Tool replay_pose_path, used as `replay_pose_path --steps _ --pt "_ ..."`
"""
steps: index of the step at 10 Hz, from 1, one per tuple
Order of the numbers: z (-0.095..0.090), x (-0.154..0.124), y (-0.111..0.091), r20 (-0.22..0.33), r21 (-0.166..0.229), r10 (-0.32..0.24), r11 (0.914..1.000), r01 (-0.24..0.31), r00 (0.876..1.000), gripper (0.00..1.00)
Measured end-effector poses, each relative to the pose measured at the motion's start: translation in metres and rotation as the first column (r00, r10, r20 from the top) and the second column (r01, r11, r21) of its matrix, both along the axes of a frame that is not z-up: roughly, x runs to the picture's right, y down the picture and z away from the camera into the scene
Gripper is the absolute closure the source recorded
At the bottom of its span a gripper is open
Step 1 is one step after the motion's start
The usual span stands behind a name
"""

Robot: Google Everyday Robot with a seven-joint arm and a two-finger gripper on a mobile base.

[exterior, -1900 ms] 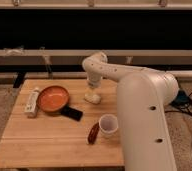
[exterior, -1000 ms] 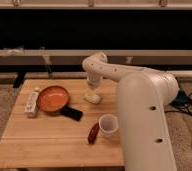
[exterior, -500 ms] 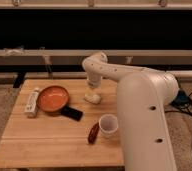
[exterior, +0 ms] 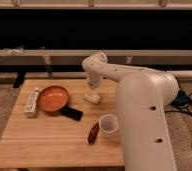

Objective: Place the ceramic cup in the ceramic bowl

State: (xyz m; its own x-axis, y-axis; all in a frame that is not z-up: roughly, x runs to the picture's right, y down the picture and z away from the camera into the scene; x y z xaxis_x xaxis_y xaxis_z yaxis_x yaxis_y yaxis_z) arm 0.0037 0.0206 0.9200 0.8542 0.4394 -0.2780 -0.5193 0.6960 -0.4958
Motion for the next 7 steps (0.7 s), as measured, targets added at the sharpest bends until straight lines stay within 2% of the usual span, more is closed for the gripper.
replay_pose_path --steps 5,7 --pt "-0.001 0.001 0.001 0.000 0.001 -0.007 1.0000 0.007 1.000 0.20" --pt "-0.020 0.002 0.003 0.023 0.026 -0.020 0.9995 0.020 1.000 0.20"
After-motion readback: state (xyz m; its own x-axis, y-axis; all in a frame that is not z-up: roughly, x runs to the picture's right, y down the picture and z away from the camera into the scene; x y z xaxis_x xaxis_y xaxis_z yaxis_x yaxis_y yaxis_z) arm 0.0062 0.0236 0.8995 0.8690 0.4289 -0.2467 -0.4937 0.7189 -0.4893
